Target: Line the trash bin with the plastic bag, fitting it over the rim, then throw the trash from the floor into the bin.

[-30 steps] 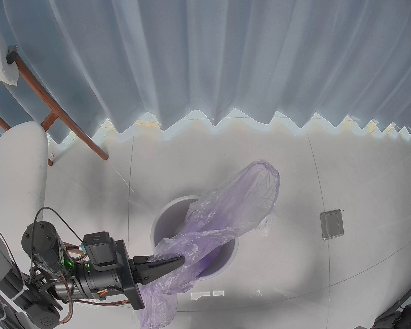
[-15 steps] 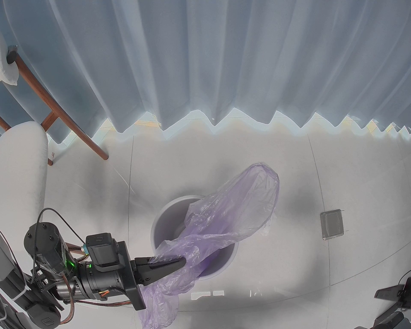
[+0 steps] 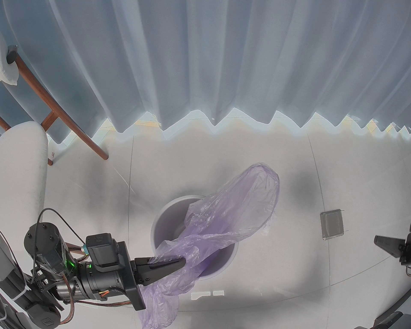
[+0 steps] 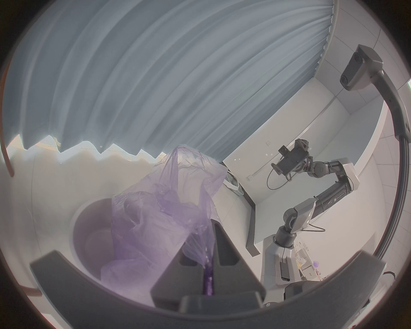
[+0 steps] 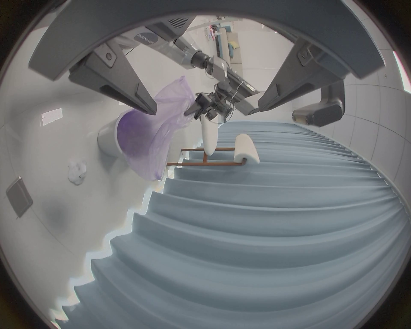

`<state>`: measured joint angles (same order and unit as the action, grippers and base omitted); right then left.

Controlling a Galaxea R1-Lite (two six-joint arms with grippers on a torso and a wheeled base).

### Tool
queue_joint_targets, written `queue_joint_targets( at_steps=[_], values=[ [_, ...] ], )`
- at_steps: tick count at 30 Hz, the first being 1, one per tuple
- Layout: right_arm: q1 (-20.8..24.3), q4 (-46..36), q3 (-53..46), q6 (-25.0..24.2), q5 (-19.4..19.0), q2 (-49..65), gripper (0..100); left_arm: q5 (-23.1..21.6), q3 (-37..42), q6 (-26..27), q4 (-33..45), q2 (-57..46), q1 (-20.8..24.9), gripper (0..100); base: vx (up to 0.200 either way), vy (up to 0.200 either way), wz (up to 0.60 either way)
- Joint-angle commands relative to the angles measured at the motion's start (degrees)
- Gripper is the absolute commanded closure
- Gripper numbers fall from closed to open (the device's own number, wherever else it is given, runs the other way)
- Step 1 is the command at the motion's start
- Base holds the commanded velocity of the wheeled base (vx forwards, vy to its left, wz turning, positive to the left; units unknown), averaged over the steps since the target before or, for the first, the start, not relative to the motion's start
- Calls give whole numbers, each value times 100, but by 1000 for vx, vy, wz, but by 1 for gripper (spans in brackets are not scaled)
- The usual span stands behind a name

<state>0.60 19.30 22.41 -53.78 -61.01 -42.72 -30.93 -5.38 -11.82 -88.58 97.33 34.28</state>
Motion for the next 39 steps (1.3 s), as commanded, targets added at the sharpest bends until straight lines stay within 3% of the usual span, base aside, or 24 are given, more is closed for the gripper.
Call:
queue_joint_targets(
  at_steps=[1,2,5,6,7,9,14,20,25,30,39],
  values=[
    [230,215,88,26,292,-545,0,-1,19,-4,-2,-3,17,100,0,0,0],
    [239,215,97,35,309,-554,0,-1,19,5,-2,-3,17,100,0,0,0],
    [722,232,291,35,995,-975,0,-1,19,5,-2,5,17,100,0,0,0],
    [758,241,299,44,1065,-1011,0,-1,19,-4,-2,14,17,100,0,0,0],
    [1021,303,352,70,1452,-1266,0,-1,19,-4,-2,5,17,100,0,0,0],
    [1276,470,335,131,1698,-1433,0,-1,19,-4,-2,5,17,100,0,0,0],
    [1628,672,370,140,1751,-1626,0,-1,19,-4,-2,14,17,100,0,0,0],
    [1672,716,589,149,2173,-2065,0,-1,19,-4,-2,14,9,100,0,0,0],
    [1847,751,677,131,2217,-2188,0,8,19,-4,-2,23,-9,100,0,0,0],
    [2058,848,1266,131,2691,-2777,0,25,-25,-13,-2,23,-88,100,0,0,0],
    [2489,821,1662,219,2726,-3085,0,25,-16,-13,-2,23,-88,100,0,0,0]
  ],
)
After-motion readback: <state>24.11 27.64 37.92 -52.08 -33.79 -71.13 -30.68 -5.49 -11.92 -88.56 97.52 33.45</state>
